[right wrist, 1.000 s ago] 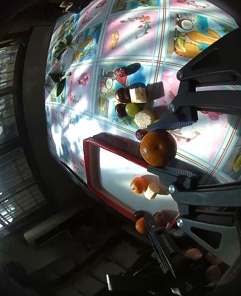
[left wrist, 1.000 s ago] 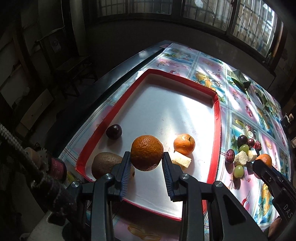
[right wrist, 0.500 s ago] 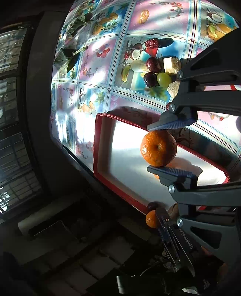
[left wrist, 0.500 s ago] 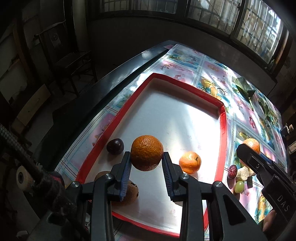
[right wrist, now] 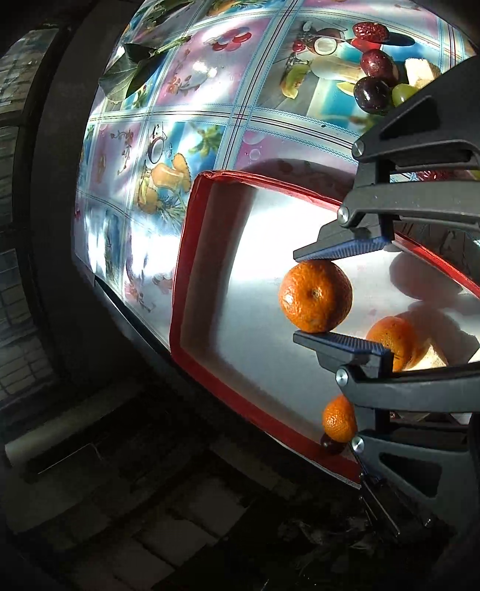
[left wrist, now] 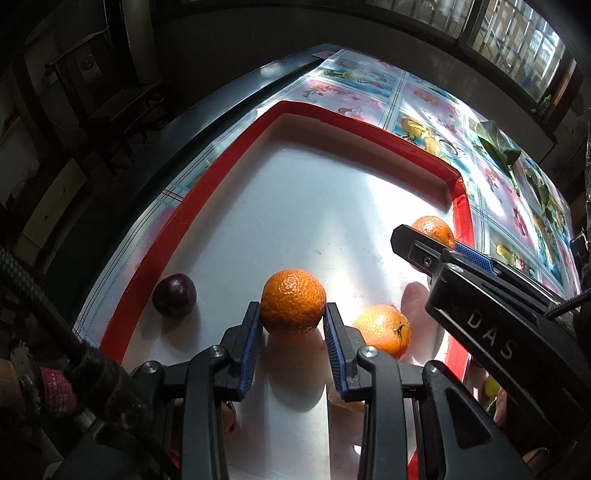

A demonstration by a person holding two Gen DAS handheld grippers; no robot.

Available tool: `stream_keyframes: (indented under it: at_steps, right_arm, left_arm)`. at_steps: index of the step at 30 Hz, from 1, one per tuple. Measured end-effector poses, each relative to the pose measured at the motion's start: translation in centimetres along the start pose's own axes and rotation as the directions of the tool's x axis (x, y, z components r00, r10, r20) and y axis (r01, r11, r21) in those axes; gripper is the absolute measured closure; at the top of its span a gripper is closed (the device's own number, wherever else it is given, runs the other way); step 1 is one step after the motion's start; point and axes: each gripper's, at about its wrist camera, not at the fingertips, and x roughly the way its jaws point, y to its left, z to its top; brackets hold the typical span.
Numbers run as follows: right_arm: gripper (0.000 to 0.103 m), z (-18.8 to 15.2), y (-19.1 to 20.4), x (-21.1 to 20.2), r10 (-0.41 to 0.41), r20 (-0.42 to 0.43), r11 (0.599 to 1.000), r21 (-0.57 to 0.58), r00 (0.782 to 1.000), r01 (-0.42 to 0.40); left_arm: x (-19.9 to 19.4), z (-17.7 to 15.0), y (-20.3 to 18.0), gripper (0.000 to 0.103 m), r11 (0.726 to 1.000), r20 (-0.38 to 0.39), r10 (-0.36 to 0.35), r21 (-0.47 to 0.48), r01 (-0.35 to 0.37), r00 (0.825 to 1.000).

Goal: Organize fruits

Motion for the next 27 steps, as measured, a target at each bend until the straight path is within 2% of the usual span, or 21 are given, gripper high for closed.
stream_keyframes:
  at_steps: [8, 12, 14, 17, 19, 27]
  right_arm:
    - [0.063, -0.2, 0.2, 2.1, -0.043, -0.045, 0.998, -0.037, 0.998, 0.041]
    - [0.062, -0.2, 0.4, 2.3, -0.046, -0.047, 0.998, -0.055, 0.998, 0.044]
    - [0.055, 0.0, 0.3, 2.2, -0.035, -0.046, 0.999, -0.042, 0.998, 0.033]
    - [0.047, 0.2, 0.1, 1.7, -0.039, -0.025, 0.999, -0.036, 0.999, 0.039]
    - [0.047, 0.4, -0.1, 1.2, -0.034, -0.014, 0.999, -0.022, 0.999, 0.033]
    - [0.047, -0.6, -1.3, -3.0, -0.004, 0.043, 0.999, 0.035, 0.999, 0.003]
  left_arm:
    - [0.3, 0.1, -0.2, 0.069, 1.0, 0.017, 0.0, 0.018, 0.0, 1.0]
    - [0.1, 0.2, 0.2, 0.059, 1.0, 0.014, -0.016, 0.003, 0.016, 1.0]
    - [-0.1, 0.1, 0.3, 0.054, 1.0, 0.017, -0.015, -0.002, 0.015, 1.0]
    - [-0.5, 0.0, 0.4, 0.046, 1.0, 0.024, -0.016, -0.008, 0.016, 1.0]
    - [-0.8, -0.1, 0.4, 0.041, 1.0, 0.029, -0.009, -0.008, 0.01, 1.0]
    - [-3.2, -1.3, 0.0, 0.039, 1.0, 0.065, -0.026, 0.003, 0.026, 0.998]
